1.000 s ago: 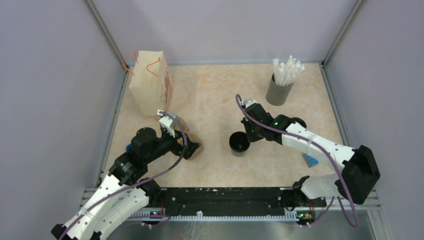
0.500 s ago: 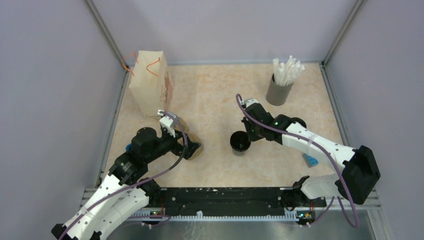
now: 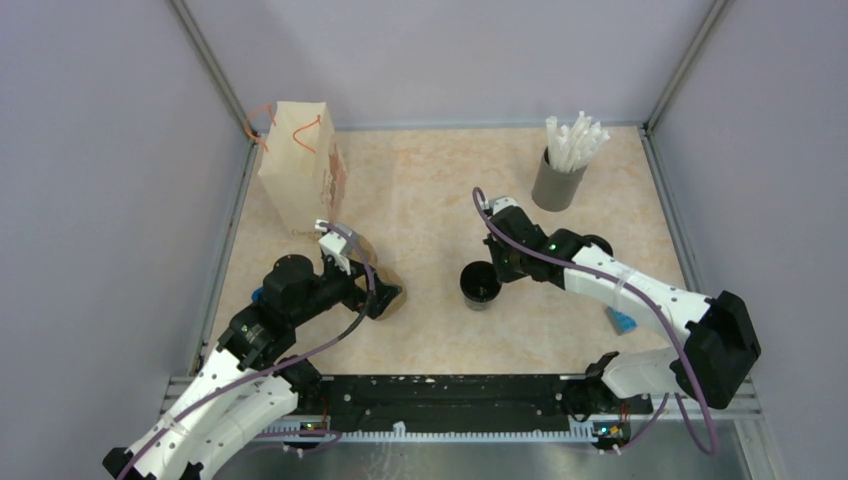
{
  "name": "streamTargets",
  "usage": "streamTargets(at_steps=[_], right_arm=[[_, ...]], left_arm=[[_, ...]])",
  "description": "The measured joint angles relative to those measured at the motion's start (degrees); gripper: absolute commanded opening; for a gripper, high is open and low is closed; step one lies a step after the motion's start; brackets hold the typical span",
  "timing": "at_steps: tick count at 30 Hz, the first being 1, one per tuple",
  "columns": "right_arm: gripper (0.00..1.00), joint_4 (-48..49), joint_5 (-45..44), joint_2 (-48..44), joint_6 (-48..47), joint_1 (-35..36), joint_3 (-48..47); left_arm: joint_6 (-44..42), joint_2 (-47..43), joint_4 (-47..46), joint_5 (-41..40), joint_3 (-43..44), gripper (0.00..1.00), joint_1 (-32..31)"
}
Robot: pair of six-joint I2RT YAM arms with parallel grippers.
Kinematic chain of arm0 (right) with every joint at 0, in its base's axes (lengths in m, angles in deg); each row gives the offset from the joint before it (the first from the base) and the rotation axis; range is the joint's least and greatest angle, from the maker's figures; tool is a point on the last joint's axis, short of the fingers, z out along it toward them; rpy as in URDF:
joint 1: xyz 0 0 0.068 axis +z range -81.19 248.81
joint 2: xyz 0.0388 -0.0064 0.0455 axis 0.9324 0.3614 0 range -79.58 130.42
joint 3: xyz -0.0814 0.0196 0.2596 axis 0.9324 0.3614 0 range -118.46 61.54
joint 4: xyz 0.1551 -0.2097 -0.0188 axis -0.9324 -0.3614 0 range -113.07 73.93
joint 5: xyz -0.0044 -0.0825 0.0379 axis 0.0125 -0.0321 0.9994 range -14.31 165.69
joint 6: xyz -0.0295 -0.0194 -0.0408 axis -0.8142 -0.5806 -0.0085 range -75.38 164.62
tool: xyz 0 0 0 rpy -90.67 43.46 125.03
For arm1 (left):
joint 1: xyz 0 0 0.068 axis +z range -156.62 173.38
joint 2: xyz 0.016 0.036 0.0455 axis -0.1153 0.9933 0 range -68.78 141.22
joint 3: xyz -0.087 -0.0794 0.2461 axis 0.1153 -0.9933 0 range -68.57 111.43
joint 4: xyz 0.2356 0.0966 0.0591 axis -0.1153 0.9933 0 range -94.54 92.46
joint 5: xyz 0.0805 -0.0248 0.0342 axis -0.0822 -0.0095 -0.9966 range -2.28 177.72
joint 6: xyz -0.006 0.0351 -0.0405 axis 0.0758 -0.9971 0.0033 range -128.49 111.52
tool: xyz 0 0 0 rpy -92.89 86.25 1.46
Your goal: Pack the takeout coffee
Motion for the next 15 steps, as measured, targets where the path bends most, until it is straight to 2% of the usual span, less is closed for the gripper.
streamTargets(at_steps=[15], right_arm=[[0.00,0.7,0.0,-5.3,1.4,0.0,-0.3]], left_arm=[[0.0,0.5,0.0,0.2,0.0,0.99,0.0]])
